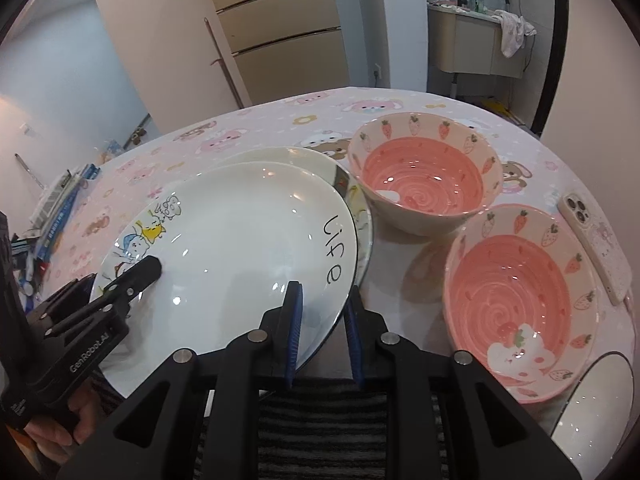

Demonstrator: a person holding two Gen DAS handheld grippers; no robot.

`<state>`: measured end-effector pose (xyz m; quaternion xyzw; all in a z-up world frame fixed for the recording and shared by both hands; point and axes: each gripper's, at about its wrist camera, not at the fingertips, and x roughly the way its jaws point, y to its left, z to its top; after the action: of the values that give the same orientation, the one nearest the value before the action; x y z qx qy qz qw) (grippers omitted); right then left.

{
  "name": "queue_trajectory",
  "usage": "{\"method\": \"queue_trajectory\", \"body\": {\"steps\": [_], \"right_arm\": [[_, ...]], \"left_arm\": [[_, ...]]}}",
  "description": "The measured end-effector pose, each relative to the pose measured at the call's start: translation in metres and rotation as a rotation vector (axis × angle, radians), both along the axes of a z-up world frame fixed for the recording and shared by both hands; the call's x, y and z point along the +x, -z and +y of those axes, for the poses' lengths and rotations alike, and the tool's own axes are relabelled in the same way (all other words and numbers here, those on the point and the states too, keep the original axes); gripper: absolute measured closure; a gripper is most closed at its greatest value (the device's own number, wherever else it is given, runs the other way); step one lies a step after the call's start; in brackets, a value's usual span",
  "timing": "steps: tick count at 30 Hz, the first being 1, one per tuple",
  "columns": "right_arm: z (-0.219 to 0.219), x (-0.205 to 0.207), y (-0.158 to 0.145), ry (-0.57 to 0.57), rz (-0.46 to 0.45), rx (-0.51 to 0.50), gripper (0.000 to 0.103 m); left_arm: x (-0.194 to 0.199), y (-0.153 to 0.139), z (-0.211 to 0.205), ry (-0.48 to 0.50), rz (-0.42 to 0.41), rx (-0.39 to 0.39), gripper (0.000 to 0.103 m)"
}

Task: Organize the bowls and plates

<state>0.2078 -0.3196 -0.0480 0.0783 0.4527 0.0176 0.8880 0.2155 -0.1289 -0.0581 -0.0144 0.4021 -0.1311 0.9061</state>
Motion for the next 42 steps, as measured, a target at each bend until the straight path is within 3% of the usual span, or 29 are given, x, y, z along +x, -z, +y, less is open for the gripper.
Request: {"method": "queue_trajectory", "body": {"steps": [7, 8, 9, 11, 16, 23, 26, 28, 31, 33, 38, 42], "right_arm": [[-0.002, 0.002, 0.004, 0.009, 0.009, -0.026, 0.083], [-0.001, 0.002, 0.004, 0.008, 0.009, -0.025, 0.081], [-0.001, 0.002, 0.004, 0.005, 0.009, -0.024, 0.081], [-0.001, 0.003, 0.005, 0.005, 0.007, -0.022, 0.079], [-0.002, 0.004, 0.007, -0.01, 0.013, -0.01, 0.077], [-0.005, 0.005, 0.009, -0.017, 0.03, 0.019, 0.075], [-0.007, 0.005, 0.007, -0.02, 0.024, 0.038, 0.068], [-0.007, 0.003, 0.003, -0.018, 0.006, 0.035, 0.065], [-0.008, -0.002, -0.005, -0.047, -0.044, 0.064, 0.051], [-0.009, -0.005, -0.011, -0.058, -0.077, 0.073, 0.05], [-0.006, -0.016, -0.029, -0.032, -0.21, 0.022, 0.043], [-0.006, -0.025, -0.042, -0.004, -0.315, -0.012, 0.038]], "left_arm": [[-0.004, 0.0, -0.01, -0.002, -0.022, 0.075, 0.056], [-0.005, -0.001, -0.012, 0.004, -0.026, 0.084, 0.047], [-0.006, -0.001, -0.016, 0.019, -0.031, 0.102, 0.028], [-0.011, -0.001, -0.025, 0.049, -0.052, 0.137, 0.021], [-0.014, -0.002, -0.027, 0.046, -0.06, 0.153, 0.02], [-0.001, 0.0, 0.001, -0.038, 0.003, 0.035, 0.02], [-0.001, -0.003, 0.007, -0.047, -0.008, -0.002, 0.02], [-0.003, -0.007, 0.007, -0.045, -0.031, -0.005, 0.02], [-0.009, -0.013, 0.006, -0.035, -0.076, -0.01, 0.02], [-0.015, -0.02, 0.005, -0.043, -0.123, -0.004, 0.02], [-0.038, -0.043, 0.007, -0.087, -0.33, 0.007, 0.016], [-0.051, -0.054, 0.01, -0.088, -0.426, -0.01, 0.01]]}}
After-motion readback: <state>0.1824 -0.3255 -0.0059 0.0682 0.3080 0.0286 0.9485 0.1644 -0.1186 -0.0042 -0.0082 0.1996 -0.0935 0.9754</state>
